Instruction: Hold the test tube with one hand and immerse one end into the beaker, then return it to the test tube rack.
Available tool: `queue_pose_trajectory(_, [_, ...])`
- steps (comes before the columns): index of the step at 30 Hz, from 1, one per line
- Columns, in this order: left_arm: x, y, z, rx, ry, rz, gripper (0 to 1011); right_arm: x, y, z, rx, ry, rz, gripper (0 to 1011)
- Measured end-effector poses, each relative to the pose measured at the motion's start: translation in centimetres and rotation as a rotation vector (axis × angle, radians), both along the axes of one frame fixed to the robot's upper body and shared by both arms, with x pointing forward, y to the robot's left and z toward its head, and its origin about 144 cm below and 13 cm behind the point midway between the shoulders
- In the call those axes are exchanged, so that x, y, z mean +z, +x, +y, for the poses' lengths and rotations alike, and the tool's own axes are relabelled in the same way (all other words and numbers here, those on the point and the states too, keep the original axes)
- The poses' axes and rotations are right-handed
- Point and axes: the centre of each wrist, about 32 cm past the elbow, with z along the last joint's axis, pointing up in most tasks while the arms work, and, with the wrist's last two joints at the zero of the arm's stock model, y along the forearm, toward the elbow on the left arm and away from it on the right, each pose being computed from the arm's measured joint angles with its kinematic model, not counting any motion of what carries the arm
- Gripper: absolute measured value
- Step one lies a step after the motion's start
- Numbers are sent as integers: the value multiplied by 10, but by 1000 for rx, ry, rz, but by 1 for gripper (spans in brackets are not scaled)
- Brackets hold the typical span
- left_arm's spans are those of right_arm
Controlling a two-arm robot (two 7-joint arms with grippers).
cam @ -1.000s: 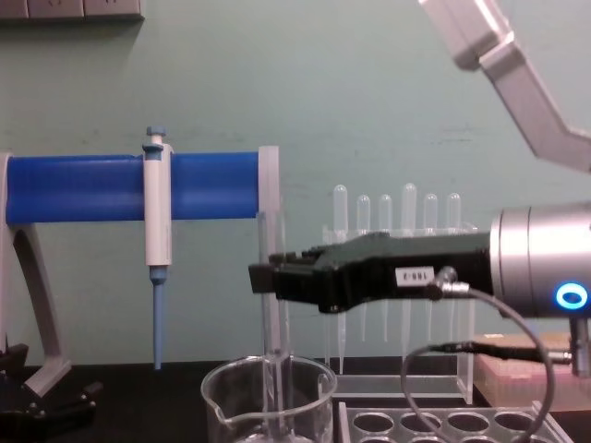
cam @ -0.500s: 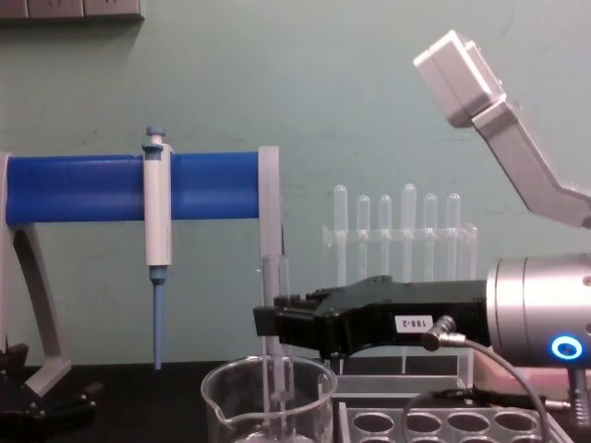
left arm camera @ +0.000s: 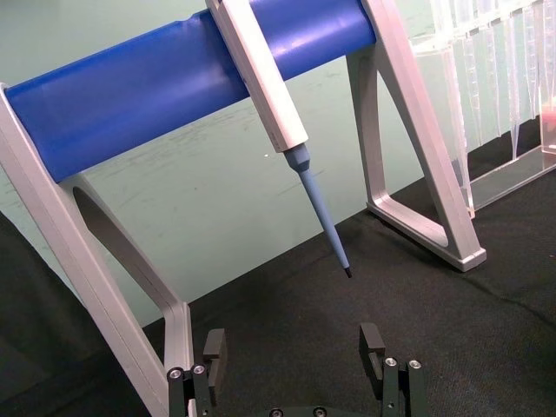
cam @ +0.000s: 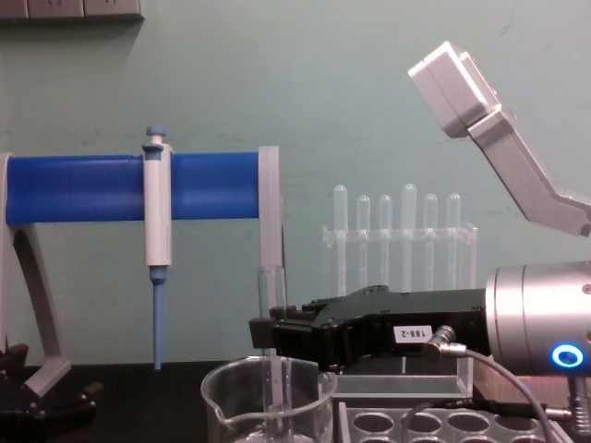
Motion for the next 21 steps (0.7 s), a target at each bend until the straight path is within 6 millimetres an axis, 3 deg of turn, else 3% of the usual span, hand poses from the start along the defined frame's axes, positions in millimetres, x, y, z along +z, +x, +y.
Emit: queue_pose_trajectory(21, [0,0,0,0,0,0,1000,0,0,0,-2,1,-1,241])
